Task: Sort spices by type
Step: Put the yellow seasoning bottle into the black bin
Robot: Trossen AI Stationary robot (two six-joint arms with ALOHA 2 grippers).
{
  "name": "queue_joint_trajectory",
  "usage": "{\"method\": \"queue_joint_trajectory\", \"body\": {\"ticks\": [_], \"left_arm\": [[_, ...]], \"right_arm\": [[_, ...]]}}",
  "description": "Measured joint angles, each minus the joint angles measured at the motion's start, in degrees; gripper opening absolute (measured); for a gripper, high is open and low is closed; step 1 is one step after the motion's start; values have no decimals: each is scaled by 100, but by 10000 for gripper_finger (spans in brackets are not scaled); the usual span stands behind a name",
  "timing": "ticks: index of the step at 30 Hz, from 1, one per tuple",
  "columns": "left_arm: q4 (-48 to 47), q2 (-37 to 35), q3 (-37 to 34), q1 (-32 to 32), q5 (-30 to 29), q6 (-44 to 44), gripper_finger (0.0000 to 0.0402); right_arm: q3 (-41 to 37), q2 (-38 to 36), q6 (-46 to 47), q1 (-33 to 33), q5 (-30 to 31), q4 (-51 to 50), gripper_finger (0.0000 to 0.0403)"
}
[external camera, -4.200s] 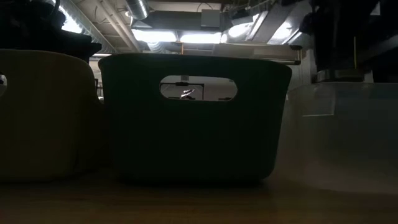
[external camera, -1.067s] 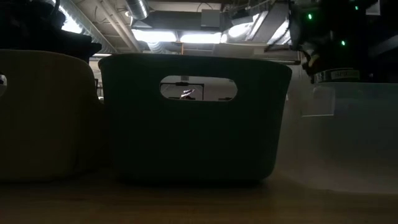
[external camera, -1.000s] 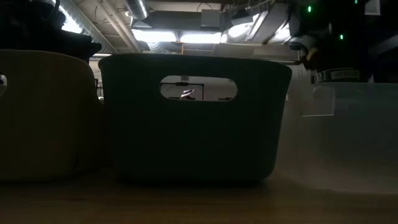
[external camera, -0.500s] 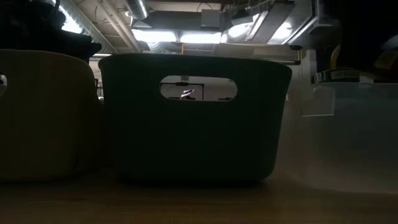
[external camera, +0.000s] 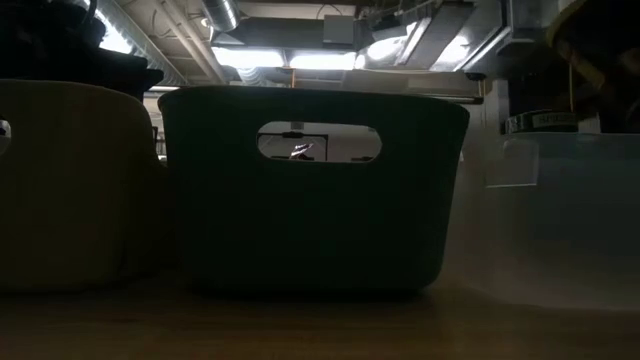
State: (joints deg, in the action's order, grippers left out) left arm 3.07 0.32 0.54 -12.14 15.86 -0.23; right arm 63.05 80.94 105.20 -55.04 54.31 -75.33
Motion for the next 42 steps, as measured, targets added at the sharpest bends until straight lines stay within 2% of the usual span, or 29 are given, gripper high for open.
{"method": "queue_joint_trajectory", "body": {"ticks": [6, 14, 25, 35, 42], "left_arm": [[2, 0, 0, -2, 0, 0, 131], [5, -1, 0, -1, 1, 0, 131], [9, 0, 0, -2, 0, 0, 131], [10, 0, 0, -2, 0, 0, 131], [9, 0, -2, 0, -2, 0, 131]], "right_arm": [[0, 885, 375, -90, 383, 35, 215], [-2, 1837, 756, -90, 402, 31, 215], [-2, 2313, 932, -166, 349, 93, 215], [-15, 2801, 2016, -555, 474, -144, 215], [-170, 3050, 2216, -539, 514, 6, 215]]}}
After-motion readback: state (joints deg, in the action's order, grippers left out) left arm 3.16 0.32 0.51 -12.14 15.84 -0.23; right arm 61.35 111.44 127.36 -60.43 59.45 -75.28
